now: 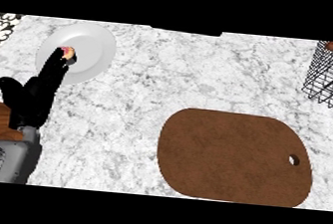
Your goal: Pick the sweet potato from the cutting board and place it in the basket
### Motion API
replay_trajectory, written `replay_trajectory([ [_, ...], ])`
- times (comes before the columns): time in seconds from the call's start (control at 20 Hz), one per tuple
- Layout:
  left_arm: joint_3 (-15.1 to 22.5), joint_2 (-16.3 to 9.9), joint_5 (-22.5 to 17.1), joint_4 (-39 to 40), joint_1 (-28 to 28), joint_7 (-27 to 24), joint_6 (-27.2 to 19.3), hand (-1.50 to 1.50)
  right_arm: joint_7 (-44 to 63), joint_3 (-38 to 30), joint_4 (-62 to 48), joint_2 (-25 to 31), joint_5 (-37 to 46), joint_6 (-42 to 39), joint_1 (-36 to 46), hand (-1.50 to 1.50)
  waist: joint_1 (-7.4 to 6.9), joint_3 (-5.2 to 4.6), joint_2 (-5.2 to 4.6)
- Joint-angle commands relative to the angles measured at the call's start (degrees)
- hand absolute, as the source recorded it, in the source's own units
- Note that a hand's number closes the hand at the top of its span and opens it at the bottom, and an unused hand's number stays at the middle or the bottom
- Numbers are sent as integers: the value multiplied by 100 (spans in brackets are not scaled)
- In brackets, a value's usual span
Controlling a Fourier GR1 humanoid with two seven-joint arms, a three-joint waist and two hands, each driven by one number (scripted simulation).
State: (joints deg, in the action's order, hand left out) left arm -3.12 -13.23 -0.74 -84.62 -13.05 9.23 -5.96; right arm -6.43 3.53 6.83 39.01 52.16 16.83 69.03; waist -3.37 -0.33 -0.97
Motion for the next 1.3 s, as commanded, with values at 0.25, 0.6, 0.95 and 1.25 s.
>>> replay_trajectory([
  [0.25,75,32,81,-179,32,59,4,0,-110,-33,-216,-3,60,175,-233,150,-70,51,-58],
  [0.6,155,163,103,-21,-53,17,10,0,-167,84,-336,150,222,275,-402,150,-87,55,-102],
  [0.95,-142,-49,-101,-84,23,-19,172,0,-181,87,-381,189,249,353,-553,150,-69,54,-69],
  [1.25,-19,90,89,131,-95,-115,45,0,-122,135,-467,80,295,20,-500,150,-78,55,-88],
])
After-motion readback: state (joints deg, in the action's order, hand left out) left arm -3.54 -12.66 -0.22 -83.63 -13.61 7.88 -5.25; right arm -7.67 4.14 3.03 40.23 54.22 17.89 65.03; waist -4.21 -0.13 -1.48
